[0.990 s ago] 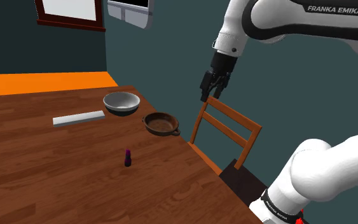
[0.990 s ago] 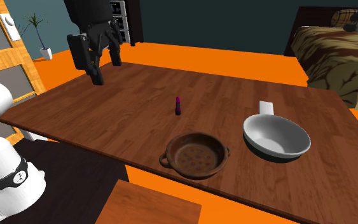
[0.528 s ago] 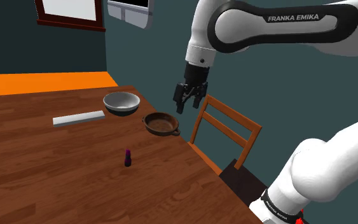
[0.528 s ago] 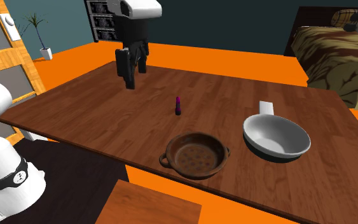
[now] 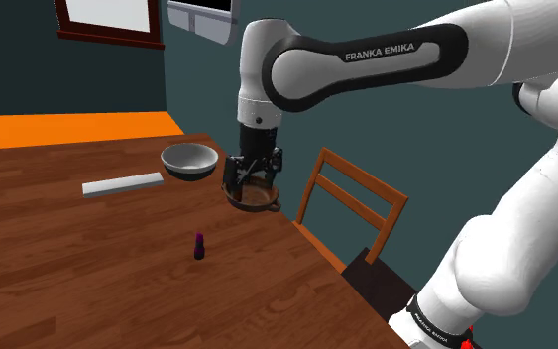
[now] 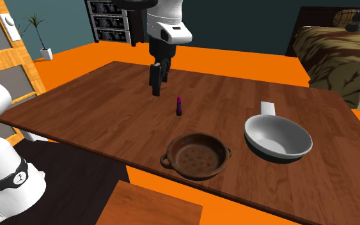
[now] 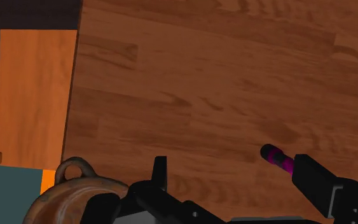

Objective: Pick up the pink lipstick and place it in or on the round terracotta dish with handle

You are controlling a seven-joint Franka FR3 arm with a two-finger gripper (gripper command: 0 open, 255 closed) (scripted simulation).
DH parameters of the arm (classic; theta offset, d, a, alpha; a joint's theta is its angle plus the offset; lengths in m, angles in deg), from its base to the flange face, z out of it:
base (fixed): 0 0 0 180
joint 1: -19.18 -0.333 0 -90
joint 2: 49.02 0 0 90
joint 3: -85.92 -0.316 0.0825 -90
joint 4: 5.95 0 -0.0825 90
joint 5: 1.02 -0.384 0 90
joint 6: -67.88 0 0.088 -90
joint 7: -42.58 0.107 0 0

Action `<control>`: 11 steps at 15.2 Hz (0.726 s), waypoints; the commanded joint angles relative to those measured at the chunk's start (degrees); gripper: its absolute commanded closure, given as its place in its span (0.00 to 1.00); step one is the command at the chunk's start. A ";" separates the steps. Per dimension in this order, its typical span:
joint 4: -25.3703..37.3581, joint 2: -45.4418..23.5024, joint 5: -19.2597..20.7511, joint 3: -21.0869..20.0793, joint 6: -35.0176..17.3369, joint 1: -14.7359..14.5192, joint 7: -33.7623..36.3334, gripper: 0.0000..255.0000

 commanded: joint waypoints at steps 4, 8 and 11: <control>8.08 -11.97 3.92 -2.48 -0.80 -2.43 6.77 0.00; 16.01 -21.88 7.31 -3.08 -0.16 -5.53 11.60 0.00; 20.98 -27.37 8.97 -2.91 0.70 -7.64 13.85 0.00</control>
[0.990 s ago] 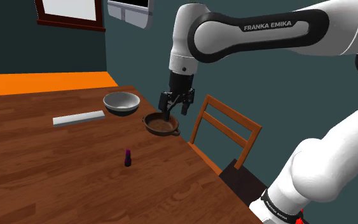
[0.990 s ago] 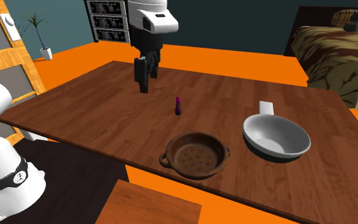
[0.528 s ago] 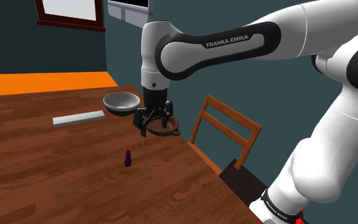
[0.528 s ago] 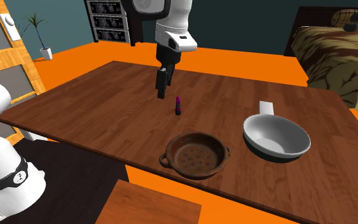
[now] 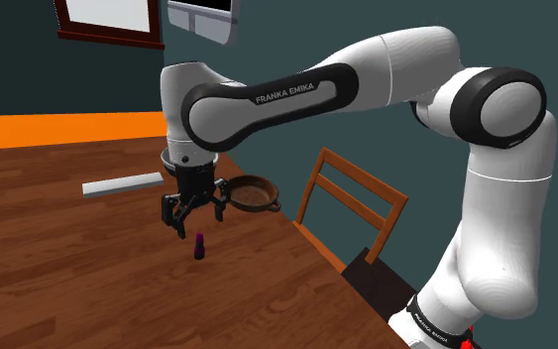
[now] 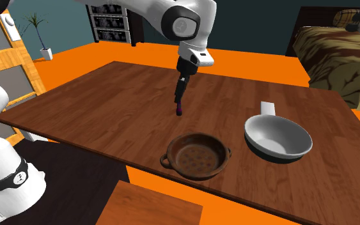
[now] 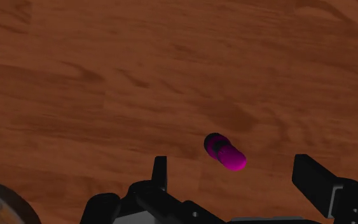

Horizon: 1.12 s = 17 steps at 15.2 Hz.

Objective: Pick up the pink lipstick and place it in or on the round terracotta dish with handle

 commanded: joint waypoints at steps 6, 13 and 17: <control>-2.37 -2.08 0.71 0.17 -4.05 -0.71 0.83 0.00; -3.30 -2.30 0.81 0.20 -5.20 -0.77 0.89 0.00; -3.30 -2.30 0.80 0.20 -5.19 -0.76 0.89 1.00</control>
